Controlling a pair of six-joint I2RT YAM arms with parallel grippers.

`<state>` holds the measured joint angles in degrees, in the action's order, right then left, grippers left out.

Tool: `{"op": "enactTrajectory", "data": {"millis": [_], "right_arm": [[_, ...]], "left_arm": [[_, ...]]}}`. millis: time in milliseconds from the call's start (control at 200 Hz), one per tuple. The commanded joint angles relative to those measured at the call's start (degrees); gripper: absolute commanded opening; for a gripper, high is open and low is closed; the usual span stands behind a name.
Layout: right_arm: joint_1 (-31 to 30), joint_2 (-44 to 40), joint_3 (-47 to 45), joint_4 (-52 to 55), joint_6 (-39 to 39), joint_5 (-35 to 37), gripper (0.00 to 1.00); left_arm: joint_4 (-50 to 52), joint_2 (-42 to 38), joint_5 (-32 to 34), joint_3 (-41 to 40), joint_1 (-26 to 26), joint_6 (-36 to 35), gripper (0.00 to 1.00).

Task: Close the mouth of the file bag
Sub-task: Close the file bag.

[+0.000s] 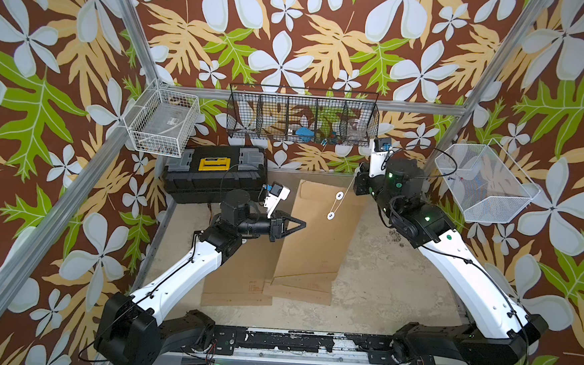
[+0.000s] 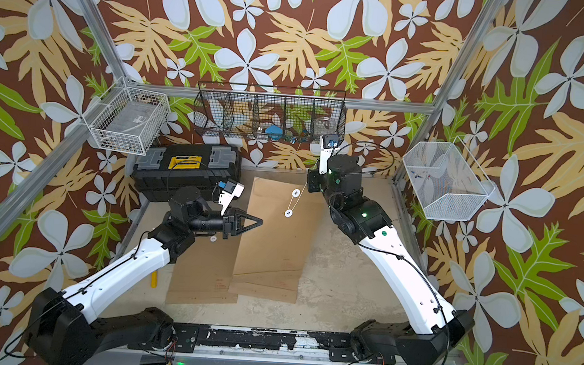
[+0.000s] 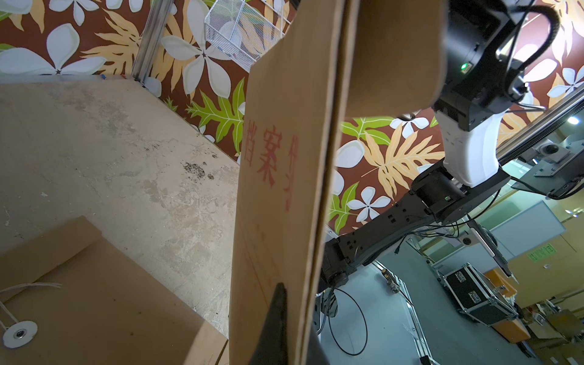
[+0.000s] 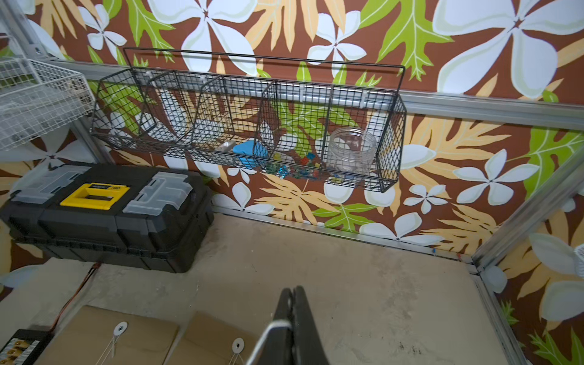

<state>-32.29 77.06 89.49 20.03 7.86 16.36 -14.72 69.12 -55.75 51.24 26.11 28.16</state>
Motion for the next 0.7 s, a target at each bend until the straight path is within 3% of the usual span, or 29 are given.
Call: {"op": "enactTrajectory", "data": {"millis": [0, 551, 696], "right_arm": [[-1.37, 0.52, 0.97, -1.20, 1.29, -0.98, 0.00], [-11.99, 2.40, -0.69, 0.45, 3.95, -0.81, 0.00], [-12.15, 0.42, -3.29, 0.10, 7.30, -5.93, 0.00]], "left_arm": [[0.04, 0.55, -0.53, 0.43, 0.51, -1.22, 0.00], [-3.10, 1.71, 3.44, 0.78, 0.70, 1.19, 0.00], [-3.25, 1.95, 4.31, 1.39, 0.70, 0.77, 0.00]]}}
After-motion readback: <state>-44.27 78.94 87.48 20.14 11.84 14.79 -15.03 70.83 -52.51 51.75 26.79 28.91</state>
